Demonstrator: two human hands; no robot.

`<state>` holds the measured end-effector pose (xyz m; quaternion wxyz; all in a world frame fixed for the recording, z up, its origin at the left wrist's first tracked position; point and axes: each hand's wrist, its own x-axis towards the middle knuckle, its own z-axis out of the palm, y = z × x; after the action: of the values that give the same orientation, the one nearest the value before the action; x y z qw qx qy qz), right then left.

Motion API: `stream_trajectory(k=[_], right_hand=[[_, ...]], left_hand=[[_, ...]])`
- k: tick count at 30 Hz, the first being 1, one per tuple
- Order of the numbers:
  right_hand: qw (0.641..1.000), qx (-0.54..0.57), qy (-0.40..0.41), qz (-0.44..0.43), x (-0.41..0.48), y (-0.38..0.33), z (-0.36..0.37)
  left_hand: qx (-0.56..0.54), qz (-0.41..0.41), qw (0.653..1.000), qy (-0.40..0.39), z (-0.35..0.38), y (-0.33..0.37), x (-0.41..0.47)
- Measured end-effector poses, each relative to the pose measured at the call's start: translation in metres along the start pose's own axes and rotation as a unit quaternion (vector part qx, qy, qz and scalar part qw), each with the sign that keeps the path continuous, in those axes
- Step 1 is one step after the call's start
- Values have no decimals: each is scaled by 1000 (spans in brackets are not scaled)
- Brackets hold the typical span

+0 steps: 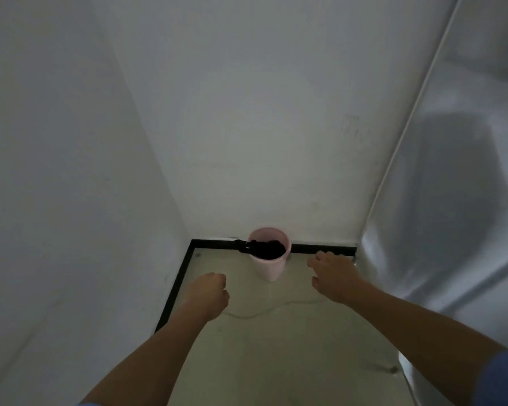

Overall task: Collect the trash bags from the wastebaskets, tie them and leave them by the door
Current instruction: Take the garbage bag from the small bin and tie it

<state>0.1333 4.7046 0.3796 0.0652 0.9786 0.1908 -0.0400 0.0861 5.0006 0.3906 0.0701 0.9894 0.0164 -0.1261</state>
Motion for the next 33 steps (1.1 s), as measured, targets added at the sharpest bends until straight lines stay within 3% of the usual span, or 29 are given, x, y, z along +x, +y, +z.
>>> stream_trajectory(k=[10, 15, 22, 33], right_hand=[[994, 51, -94, -33, 235, 59, 67], [986, 51, -142, -66, 335, 70, 77], [975, 45, -181, -123, 441, 45, 114], [949, 106, -284, -88, 558, -15, 229]], left_hand=[[4, -40, 997, -64, 4, -17, 215], [-51, -84, 994, -44, -5, -35, 294], [-91, -128, 982, -108, 34, -91, 388], [-151, -178, 951, -203, 147, -173, 523]])
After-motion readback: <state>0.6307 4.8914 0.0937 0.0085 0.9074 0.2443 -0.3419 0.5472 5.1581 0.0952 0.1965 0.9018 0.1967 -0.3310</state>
